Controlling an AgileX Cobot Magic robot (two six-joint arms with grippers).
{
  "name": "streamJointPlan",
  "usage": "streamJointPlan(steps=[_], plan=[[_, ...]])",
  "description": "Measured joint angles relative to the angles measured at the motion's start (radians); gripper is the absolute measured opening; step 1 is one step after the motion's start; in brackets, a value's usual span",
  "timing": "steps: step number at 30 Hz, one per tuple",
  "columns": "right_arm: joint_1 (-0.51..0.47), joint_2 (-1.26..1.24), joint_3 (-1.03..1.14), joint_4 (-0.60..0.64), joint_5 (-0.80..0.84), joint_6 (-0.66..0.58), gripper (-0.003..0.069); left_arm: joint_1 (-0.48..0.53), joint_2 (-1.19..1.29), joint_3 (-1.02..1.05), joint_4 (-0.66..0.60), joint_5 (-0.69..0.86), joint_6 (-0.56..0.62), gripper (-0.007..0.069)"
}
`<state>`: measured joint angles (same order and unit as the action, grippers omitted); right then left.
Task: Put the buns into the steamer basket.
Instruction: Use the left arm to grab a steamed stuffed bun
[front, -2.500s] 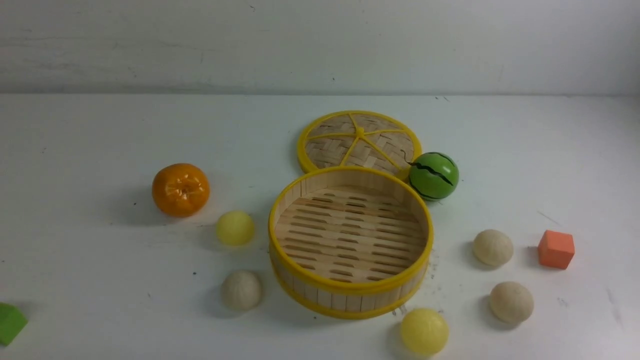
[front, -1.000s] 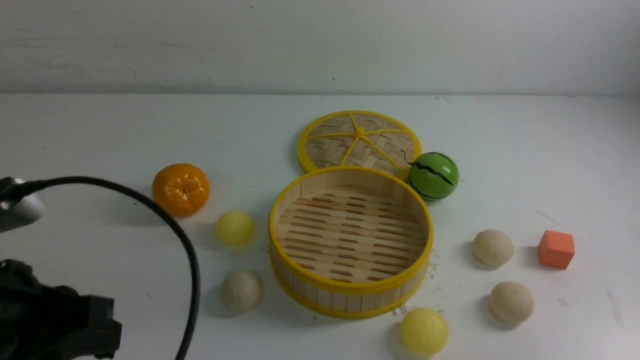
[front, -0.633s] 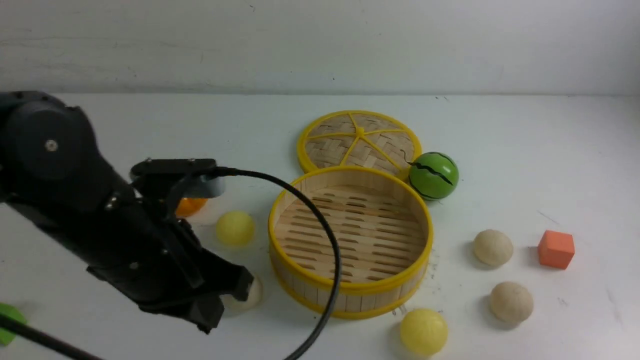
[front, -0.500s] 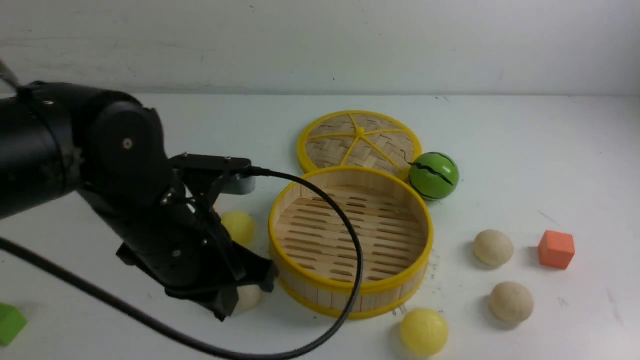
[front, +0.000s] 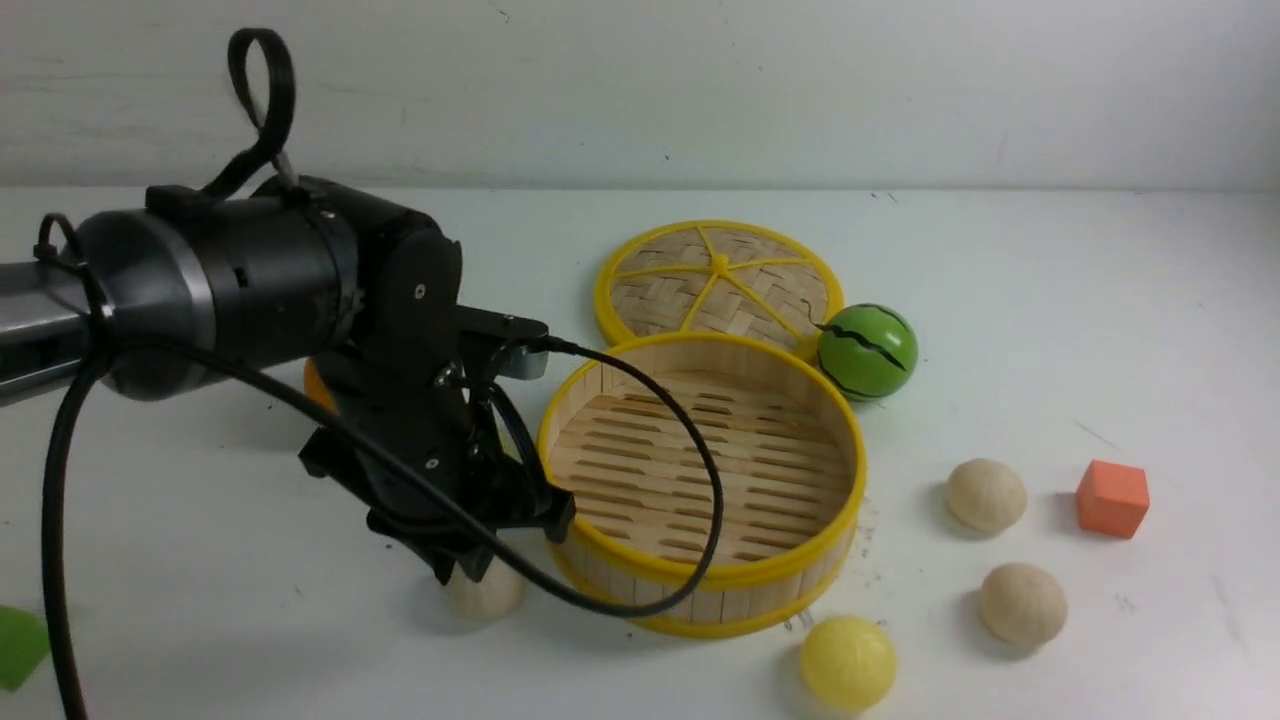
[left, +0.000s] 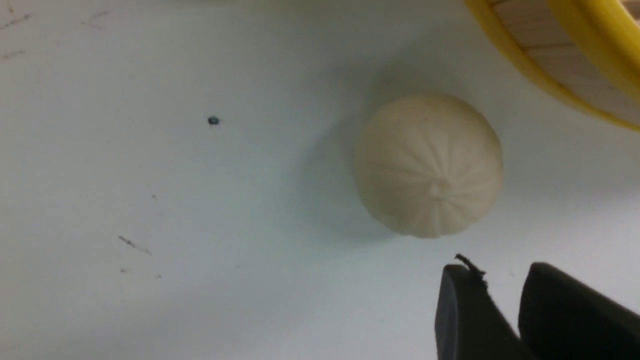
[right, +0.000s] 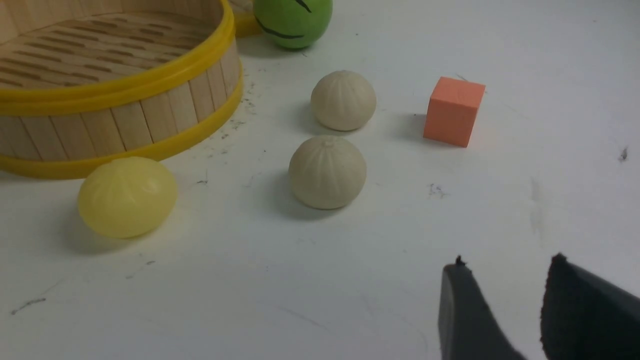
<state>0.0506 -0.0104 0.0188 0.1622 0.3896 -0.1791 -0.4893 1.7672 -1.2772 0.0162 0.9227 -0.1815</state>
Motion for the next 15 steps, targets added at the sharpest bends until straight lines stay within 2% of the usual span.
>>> streamJointPlan(steps=[3, 5, 15], plan=[[0.000, 0.000, 0.000, 0.000, 0.000, 0.000, 0.0240, 0.003, 0.015, 0.000, -0.004, -0.021, 0.016, 0.0260], [0.000, 0.000, 0.000, 0.000, 0.000, 0.000, 0.0240, 0.003, 0.022, 0.000, -0.004, -0.034, 0.020, 0.0278], [0.000, 0.000, 0.000, 0.000, 0.000, 0.000, 0.0240, 0.003, 0.081, 0.000, 0.031, -0.111, 0.023, 0.0288]])
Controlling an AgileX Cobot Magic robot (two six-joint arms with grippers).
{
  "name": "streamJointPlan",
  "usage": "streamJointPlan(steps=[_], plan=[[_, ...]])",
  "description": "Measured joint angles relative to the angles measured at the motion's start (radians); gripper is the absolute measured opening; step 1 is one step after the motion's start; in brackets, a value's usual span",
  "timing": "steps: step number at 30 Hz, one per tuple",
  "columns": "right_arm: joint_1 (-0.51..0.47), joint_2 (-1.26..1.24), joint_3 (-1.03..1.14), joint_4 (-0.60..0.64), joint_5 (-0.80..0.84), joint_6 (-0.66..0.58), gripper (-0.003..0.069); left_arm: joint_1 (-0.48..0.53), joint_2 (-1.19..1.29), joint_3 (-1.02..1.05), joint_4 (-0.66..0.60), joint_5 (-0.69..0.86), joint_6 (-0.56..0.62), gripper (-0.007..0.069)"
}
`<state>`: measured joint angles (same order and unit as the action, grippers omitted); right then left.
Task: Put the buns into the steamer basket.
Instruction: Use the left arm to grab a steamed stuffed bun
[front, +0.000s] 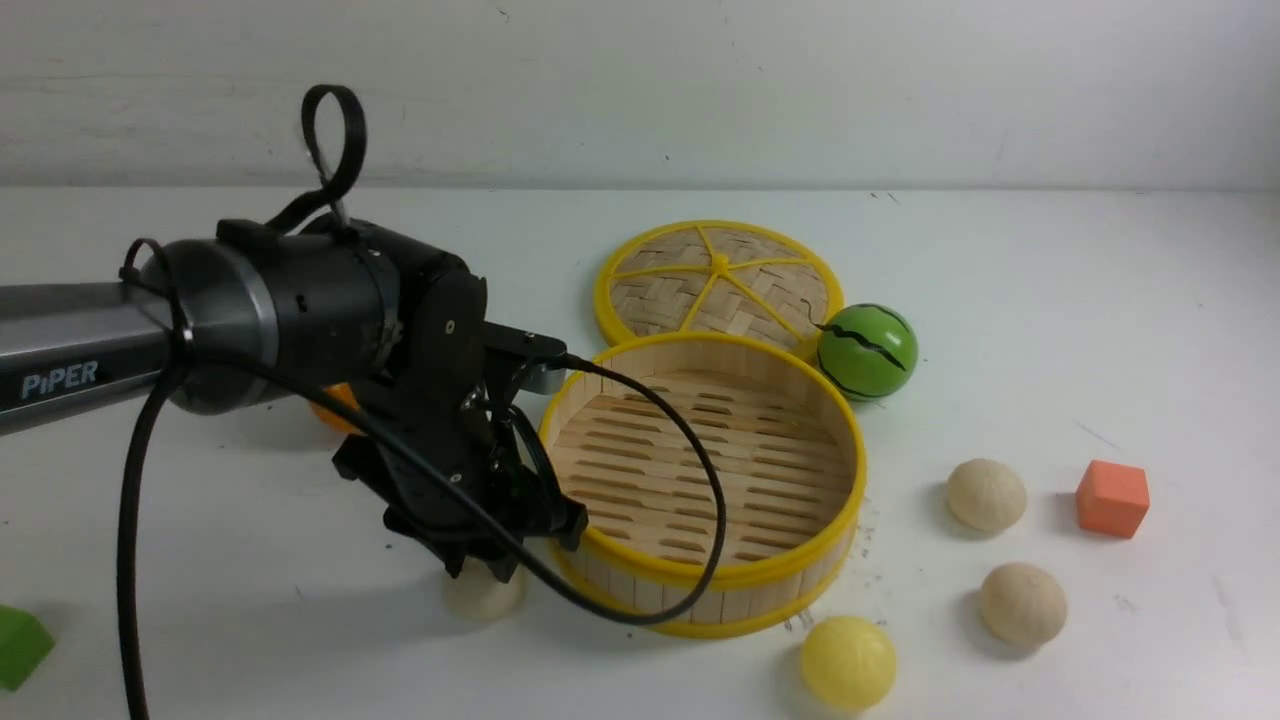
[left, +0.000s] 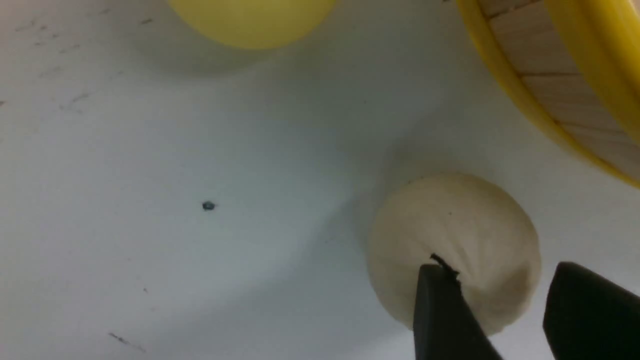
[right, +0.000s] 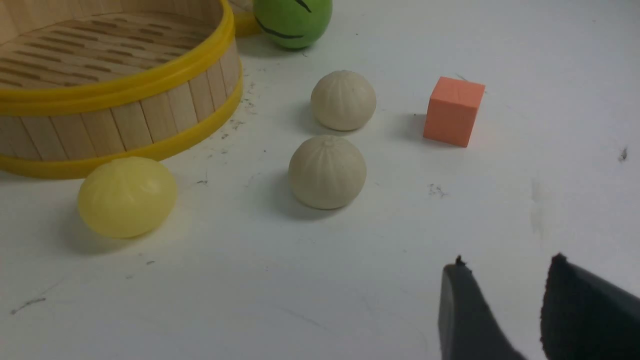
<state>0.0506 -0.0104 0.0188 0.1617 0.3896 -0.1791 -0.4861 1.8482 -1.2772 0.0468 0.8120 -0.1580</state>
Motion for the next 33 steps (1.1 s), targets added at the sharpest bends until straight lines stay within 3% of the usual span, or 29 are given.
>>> streamJointPlan(steps=[13, 20, 33], plan=[[0.000, 0.000, 0.000, 0.000, 0.000, 0.000, 0.0240, 0.000, 0.009, 0.000, 0.013, -0.033, 0.000, 0.0262], [0.000, 0.000, 0.000, 0.000, 0.000, 0.000, 0.0240, 0.000, 0.009, 0.000, 0.013, -0.033, -0.040, 0.0103], [0.000, 0.000, 0.000, 0.000, 0.000, 0.000, 0.0240, 0.000, 0.009, 0.000, 0.021, -0.013, -0.046, -0.0013]])
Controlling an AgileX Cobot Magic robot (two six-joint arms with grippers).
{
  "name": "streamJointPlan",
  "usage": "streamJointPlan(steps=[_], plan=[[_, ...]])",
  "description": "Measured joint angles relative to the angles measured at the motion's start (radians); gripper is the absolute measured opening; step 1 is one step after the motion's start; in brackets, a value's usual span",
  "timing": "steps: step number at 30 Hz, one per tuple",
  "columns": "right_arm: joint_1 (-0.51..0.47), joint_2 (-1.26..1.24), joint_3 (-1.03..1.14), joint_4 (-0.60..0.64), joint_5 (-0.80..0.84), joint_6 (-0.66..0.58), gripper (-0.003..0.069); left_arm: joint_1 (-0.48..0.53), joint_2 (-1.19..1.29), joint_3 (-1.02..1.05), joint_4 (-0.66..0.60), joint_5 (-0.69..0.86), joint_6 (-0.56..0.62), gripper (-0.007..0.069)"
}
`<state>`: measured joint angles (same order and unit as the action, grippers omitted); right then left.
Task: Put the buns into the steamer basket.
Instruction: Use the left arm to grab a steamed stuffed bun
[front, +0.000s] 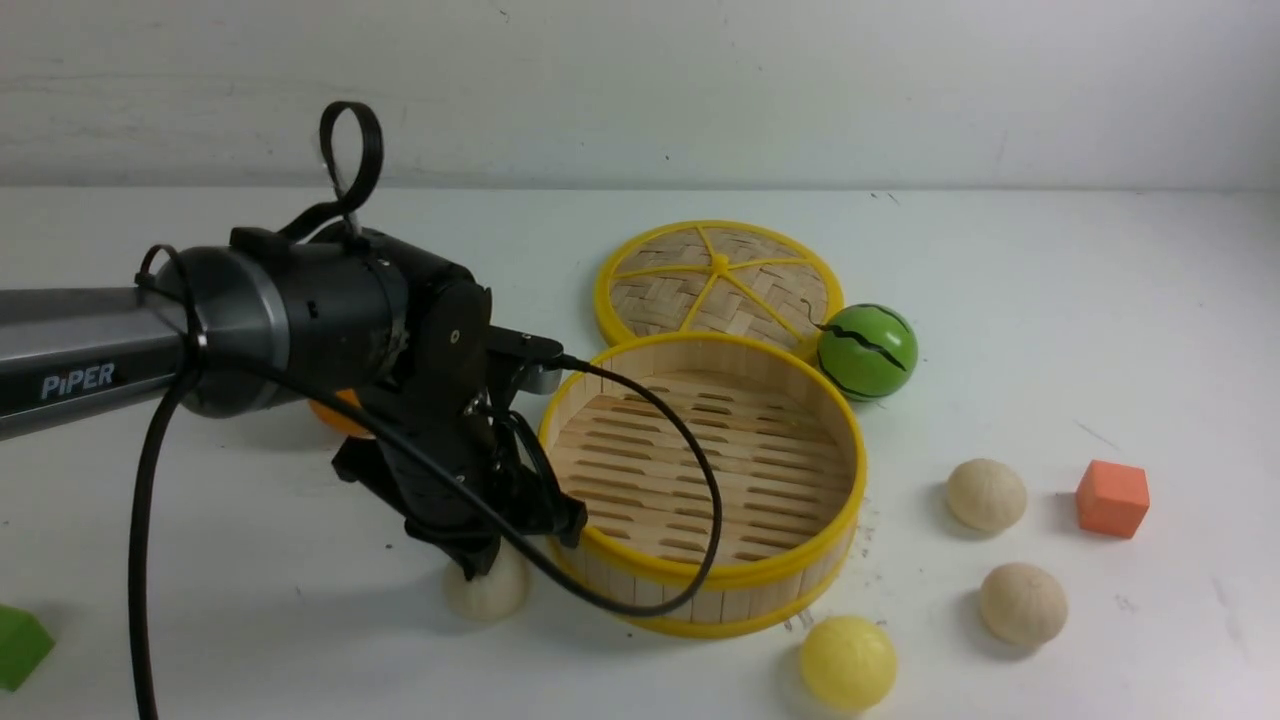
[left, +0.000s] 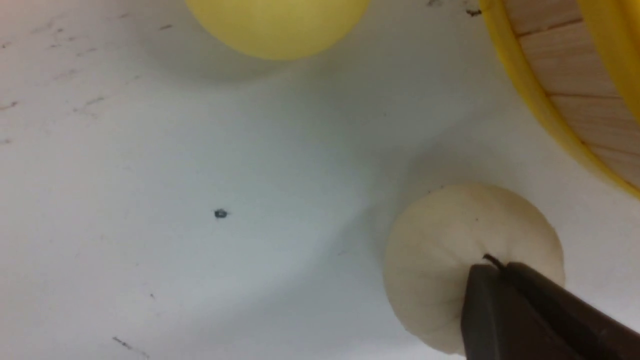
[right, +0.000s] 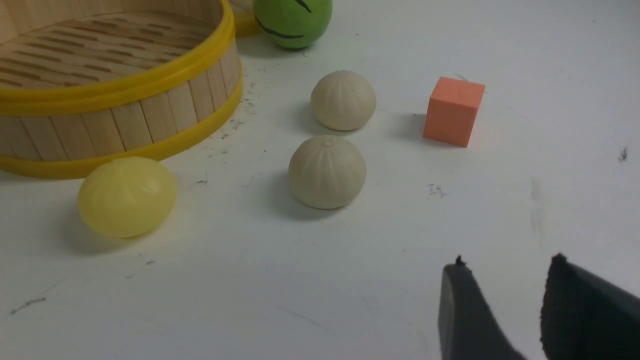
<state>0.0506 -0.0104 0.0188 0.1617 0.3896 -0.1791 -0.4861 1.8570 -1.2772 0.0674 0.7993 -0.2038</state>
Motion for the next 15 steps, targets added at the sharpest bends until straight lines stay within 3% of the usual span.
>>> streamJointPlan(steps=[7, 12, 15], plan=[[0.000, 0.000, 0.000, 0.000, 0.000, 0.000, 0.0240, 0.000, 0.000, 0.000, 0.000, 0.010, 0.000, 0.0004], [0.000, 0.000, 0.000, 0.000, 0.000, 0.000, 0.0240, 0.000, -0.005, 0.000, -0.003, 0.032, 0.000, 0.0092], [0.000, 0.000, 0.000, 0.000, 0.000, 0.000, 0.0240, 0.000, -0.024, 0.000, -0.003, 0.033, 0.000, 0.0190]])
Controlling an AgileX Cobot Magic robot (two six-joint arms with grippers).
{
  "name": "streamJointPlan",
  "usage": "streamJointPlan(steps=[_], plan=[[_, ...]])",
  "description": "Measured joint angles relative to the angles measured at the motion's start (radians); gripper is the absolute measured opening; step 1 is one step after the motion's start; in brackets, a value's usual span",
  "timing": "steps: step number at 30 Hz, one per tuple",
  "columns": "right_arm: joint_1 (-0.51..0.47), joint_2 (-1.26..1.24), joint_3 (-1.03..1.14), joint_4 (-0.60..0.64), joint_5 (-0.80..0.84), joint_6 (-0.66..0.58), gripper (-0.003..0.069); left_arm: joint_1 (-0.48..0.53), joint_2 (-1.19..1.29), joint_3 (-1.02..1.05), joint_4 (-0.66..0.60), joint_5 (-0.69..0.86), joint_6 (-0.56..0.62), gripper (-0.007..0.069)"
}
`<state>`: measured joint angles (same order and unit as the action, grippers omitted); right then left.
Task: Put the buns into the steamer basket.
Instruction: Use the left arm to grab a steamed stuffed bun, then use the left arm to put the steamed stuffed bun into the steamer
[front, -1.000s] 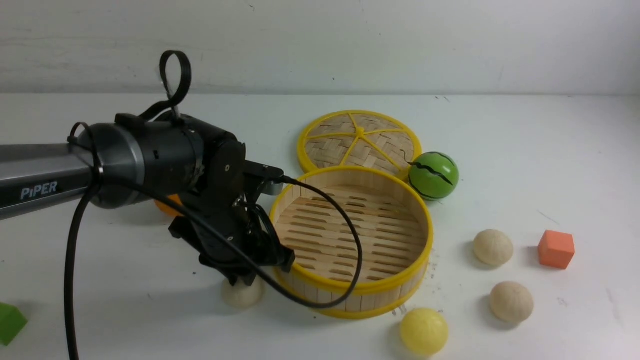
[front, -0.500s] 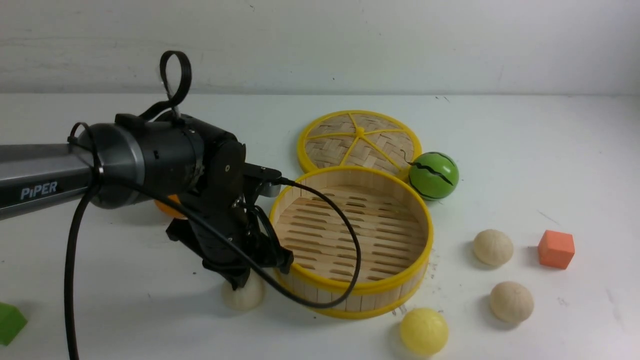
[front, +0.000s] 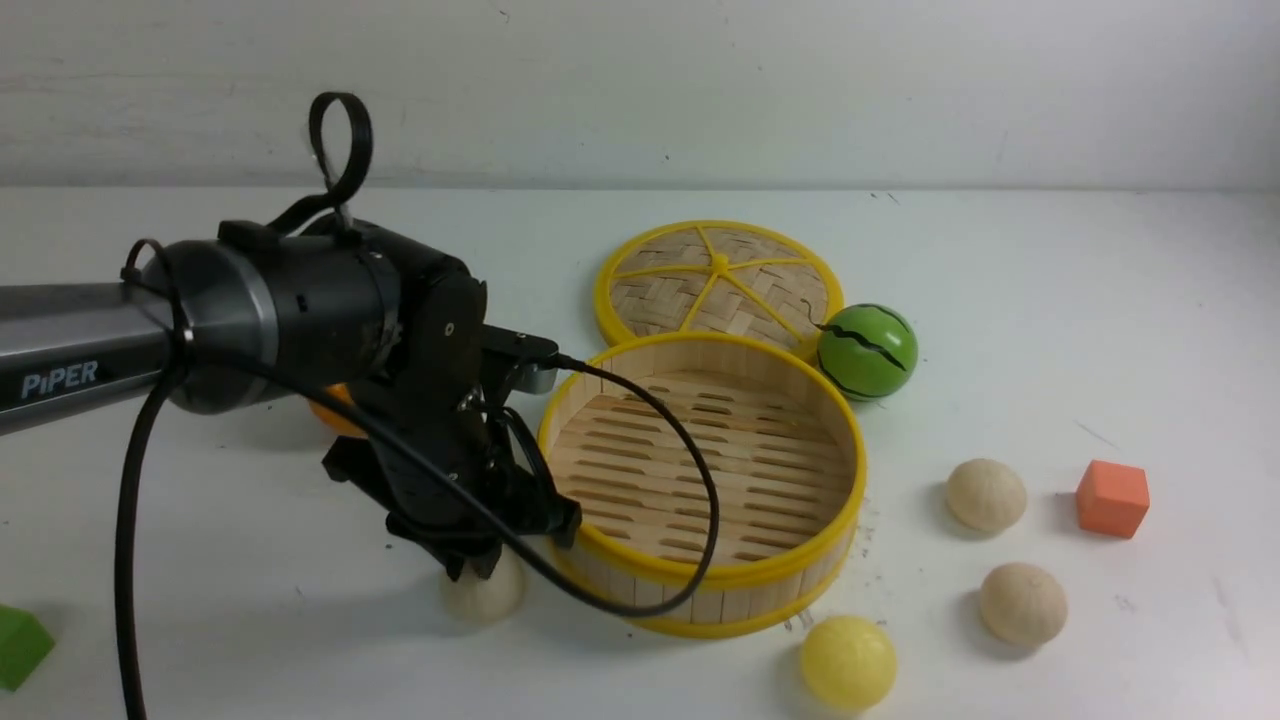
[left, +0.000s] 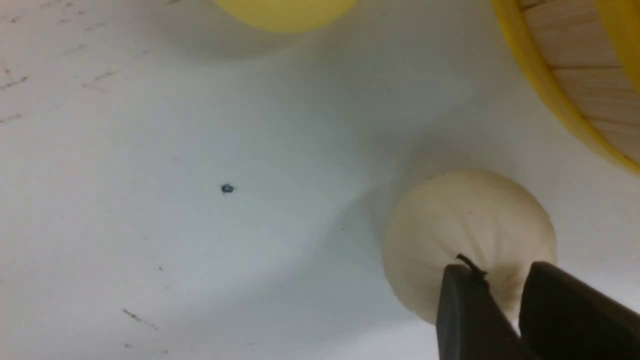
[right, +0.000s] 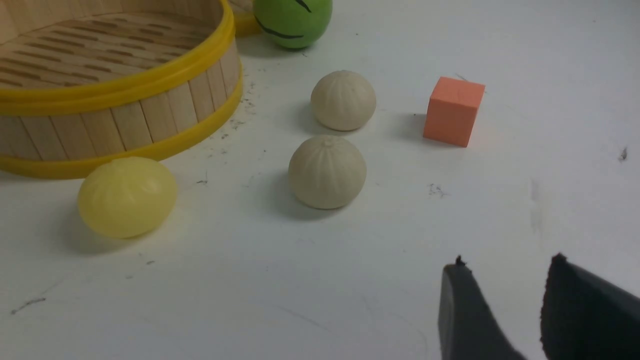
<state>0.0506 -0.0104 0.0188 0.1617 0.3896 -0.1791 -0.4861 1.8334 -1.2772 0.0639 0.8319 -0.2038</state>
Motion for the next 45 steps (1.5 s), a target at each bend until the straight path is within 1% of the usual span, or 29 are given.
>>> streamJointPlan(steps=[1, 2, 3, 6, 17, 24, 27, 28, 29, 30, 31, 35, 41, 45], plan=[[0.000, 0.000, 0.000, 0.000, 0.000, 0.000, 0.0240, 0.000, -0.006, 0.000, 0.000, -0.001, 0.000, 0.0214], [0.000, 0.000, 0.000, 0.000, 0.000, 0.000, 0.0240, 0.000, -0.006, 0.000, 0.000, -0.001, 0.000, 0.0218], [0.000, 0.000, 0.000, 0.000, 0.000, 0.000, 0.0240, 0.000, -0.007, -0.001, 0.000, -0.003, 0.000, 0.0244], [0.000, 0.000, 0.000, 0.000, 0.000, 0.000, 0.0240, 0.000, 0.006, -0.001, 0.001, -0.003, 0.000, 0.0257], [0.000, 0.000, 0.000, 0.000, 0.000, 0.000, 0.0240, 0.000, 0.033, -0.001, 0.014, -0.045, 0.000, 0.0254], [0.000, 0.000, 0.000, 0.000, 0.000, 0.000, 0.0240, 0.000, 0.033, -0.001, 0.016, -0.046, 0.000, 0.0189], [0.000, 0.000, 0.000, 0.000, 0.000, 0.000, 0.0240, 0.000, 0.033, -0.001, 0.016, -0.047, 0.000, 0.0132], [0.000, 0.000, 0.000, 0.000, 0.000, 0.000, 0.0240, 0.000, 0.033, -0.001, 0.016, -0.047, 0.000, 0.0132], [0.000, 0.000, 0.000, 0.000, 0.000, 0.000, 0.0240, 0.000, 0.033, -0.001, 0.016, -0.047, 0.000, 0.0095], [0.000, 0.000, 0.000, 0.000, 0.000, 0.000, 0.0240, 0.000, 0.033, -0.001, 0.016, -0.047, 0.000, 0.0091], [0.000, 0.000, 0.000, 0.000, 0.000, 0.000, 0.0240, 0.000, 0.033, -0.001, 0.016, -0.047, 0.000, 0.0051], [0.000, 0.000, 0.000, 0.000, 0.000, 0.000, 0.0240, 0.000, 0.033, -0.001, 0.017, -0.045, 0.000, -0.0013], [0.000, 0.000, 0.000, 0.000, 0.000, 0.000, 0.0240, -0.005, -0.002, -0.041, 0.022, 0.049, -0.001, -0.0013], [0.000, 0.000, 0.000, 0.000, 0.000, 0.000, 0.0240, -0.067, -0.108, -0.121, 0.022, 0.104, -0.002, -0.0013]])
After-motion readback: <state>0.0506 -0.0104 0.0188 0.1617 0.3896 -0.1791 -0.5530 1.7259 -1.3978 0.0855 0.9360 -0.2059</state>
